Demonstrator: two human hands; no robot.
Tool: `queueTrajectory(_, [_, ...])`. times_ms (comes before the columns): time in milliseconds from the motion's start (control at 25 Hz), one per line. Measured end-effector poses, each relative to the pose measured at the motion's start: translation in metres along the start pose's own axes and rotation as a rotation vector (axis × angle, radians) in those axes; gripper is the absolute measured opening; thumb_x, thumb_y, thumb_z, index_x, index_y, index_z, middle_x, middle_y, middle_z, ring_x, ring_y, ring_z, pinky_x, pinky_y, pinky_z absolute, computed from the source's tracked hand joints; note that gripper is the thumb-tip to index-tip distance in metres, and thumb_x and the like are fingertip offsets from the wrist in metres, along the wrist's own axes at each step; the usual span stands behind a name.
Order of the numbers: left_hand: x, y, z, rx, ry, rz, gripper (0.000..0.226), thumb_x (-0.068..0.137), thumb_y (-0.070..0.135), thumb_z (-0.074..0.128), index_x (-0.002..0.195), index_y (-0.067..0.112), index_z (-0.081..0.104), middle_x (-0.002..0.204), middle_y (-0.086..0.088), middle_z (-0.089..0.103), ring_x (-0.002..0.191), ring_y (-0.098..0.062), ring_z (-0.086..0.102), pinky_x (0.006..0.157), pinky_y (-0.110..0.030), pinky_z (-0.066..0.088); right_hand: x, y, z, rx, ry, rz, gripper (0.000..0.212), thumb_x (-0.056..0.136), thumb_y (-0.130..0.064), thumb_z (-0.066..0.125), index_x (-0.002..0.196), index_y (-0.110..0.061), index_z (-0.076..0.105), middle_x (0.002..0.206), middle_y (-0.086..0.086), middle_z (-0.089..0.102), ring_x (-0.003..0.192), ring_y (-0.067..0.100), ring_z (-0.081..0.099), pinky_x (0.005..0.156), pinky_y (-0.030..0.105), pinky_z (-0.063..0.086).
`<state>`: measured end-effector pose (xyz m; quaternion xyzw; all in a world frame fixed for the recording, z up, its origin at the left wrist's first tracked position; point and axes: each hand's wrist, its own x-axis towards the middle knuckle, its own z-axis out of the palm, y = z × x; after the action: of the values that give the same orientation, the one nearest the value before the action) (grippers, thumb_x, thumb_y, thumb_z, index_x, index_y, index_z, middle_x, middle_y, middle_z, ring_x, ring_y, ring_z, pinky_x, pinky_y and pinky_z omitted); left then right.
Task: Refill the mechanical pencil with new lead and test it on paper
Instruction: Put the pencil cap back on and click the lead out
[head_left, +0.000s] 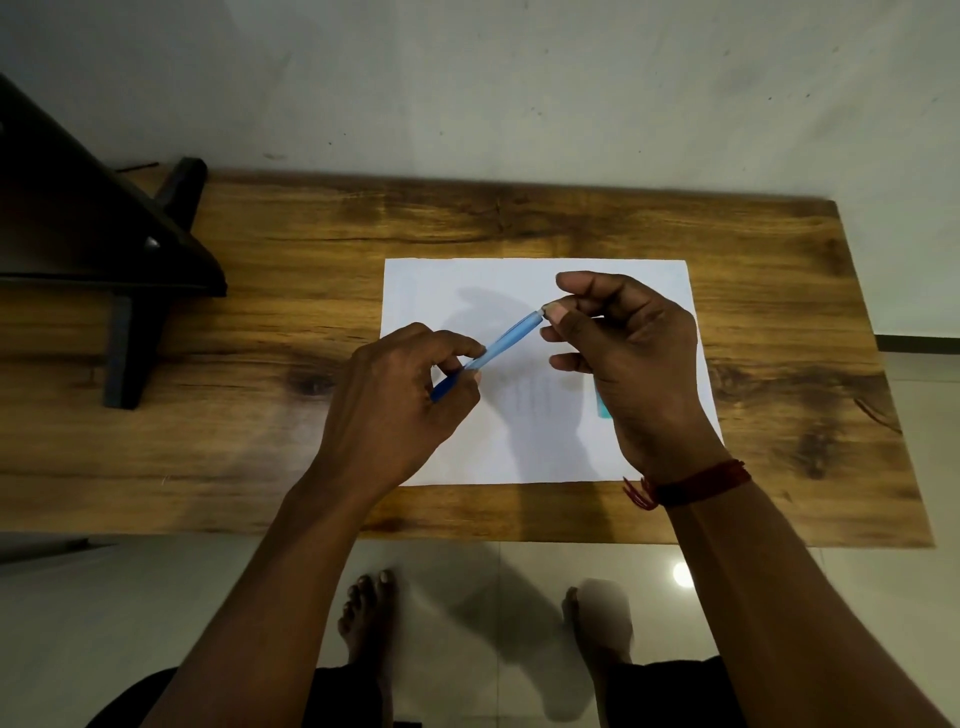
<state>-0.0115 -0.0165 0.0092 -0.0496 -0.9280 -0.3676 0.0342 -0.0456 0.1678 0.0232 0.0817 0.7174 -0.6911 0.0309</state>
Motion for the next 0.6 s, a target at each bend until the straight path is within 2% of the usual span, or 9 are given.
queueTrajectory(600, [-0.0019, -0.0078, -0.0044, 0.036, 0.004, -0.003, 0.020, 0.083, 0.021, 0.071, 0.102, 0.019, 0.072, 0.089, 0.002, 0.067, 0.065, -0.001, 0.048, 0.059, -0.012, 0.033, 0.0006, 0.0033, 0.0060, -0.065, -0.008, 0.011, 0.019, 0.085, -0.005, 0.068, 0.096, -0.021, 0.070, 0.087, 0.001, 0.073, 0.077, 0.015, 0.072, 0.059, 0.021, 0.056])
